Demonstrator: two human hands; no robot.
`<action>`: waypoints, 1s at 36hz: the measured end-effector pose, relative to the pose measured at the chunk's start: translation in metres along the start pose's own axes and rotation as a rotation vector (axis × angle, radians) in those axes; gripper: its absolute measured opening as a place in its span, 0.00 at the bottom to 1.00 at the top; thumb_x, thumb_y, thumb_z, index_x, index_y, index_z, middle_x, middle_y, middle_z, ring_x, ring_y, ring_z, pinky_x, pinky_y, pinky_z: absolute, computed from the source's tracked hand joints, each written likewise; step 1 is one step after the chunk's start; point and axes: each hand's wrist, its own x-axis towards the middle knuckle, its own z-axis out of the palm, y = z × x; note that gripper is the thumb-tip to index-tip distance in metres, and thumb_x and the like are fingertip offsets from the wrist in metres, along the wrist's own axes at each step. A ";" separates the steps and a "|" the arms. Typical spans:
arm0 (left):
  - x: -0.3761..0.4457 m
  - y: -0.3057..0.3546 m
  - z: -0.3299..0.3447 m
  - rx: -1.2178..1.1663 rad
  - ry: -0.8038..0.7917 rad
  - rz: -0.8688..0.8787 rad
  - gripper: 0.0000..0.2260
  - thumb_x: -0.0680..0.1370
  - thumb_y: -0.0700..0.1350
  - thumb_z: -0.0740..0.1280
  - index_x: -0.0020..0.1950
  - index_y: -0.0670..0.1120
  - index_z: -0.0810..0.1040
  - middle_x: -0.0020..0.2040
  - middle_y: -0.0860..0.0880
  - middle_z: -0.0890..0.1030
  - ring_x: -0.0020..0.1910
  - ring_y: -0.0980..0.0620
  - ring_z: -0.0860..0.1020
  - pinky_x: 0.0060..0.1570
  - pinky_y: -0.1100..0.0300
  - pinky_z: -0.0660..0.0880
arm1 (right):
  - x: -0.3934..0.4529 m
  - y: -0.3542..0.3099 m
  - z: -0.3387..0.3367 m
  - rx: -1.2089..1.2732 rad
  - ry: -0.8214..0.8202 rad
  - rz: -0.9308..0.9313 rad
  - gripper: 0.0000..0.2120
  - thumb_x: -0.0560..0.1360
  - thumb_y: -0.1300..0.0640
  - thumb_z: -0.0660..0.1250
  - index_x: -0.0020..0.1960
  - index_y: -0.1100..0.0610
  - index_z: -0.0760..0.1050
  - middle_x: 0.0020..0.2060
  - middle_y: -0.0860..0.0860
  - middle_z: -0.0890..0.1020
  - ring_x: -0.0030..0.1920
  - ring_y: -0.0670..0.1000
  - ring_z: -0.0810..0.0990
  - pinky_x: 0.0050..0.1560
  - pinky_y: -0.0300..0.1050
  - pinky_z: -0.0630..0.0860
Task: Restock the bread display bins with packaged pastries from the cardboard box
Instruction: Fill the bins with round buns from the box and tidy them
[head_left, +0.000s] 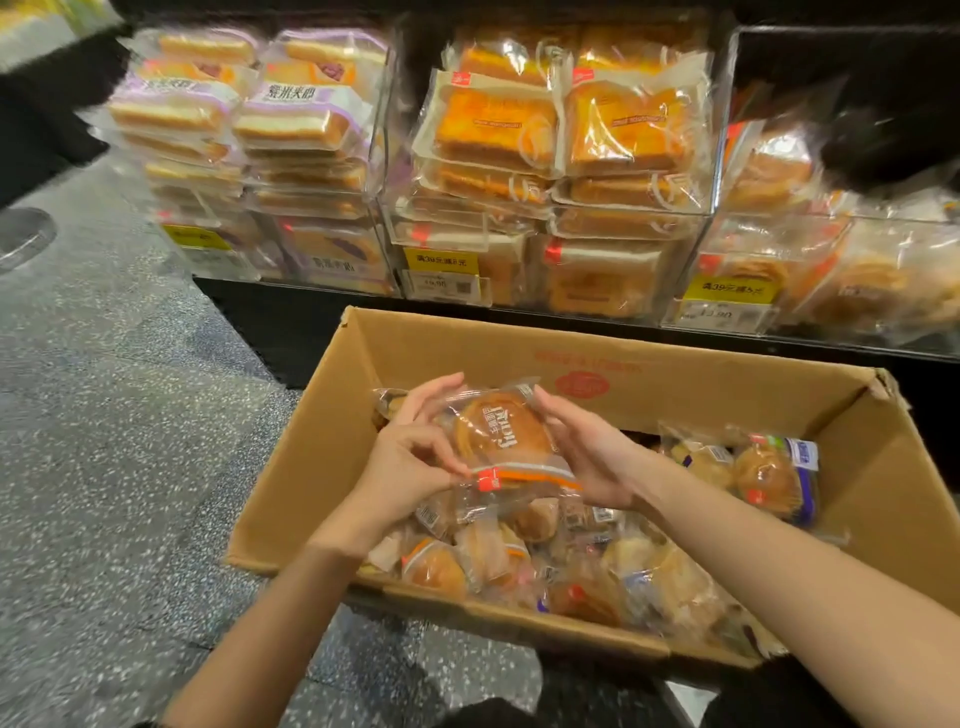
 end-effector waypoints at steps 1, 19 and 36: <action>0.003 0.000 0.002 0.032 -0.030 0.009 0.14 0.61 0.35 0.79 0.28 0.53 0.82 0.71 0.55 0.69 0.71 0.52 0.68 0.64 0.55 0.71 | -0.002 -0.002 0.000 -0.024 0.005 -0.045 0.23 0.69 0.44 0.66 0.59 0.55 0.77 0.53 0.55 0.83 0.53 0.55 0.82 0.53 0.51 0.78; 0.035 -0.088 0.000 0.776 -0.234 -0.838 0.18 0.74 0.42 0.72 0.60 0.38 0.73 0.55 0.46 0.78 0.51 0.47 0.77 0.49 0.55 0.75 | 0.010 -0.001 -0.042 -0.559 0.595 -0.101 0.27 0.59 0.47 0.82 0.51 0.56 0.76 0.47 0.52 0.84 0.50 0.53 0.82 0.57 0.54 0.78; 0.043 -0.117 0.033 0.464 0.146 -0.978 0.12 0.79 0.42 0.65 0.40 0.41 0.65 0.53 0.39 0.75 0.58 0.39 0.76 0.52 0.53 0.72 | 0.014 0.006 -0.042 -0.725 0.495 -0.051 0.18 0.64 0.50 0.79 0.44 0.51 0.71 0.46 0.50 0.82 0.46 0.50 0.82 0.48 0.44 0.79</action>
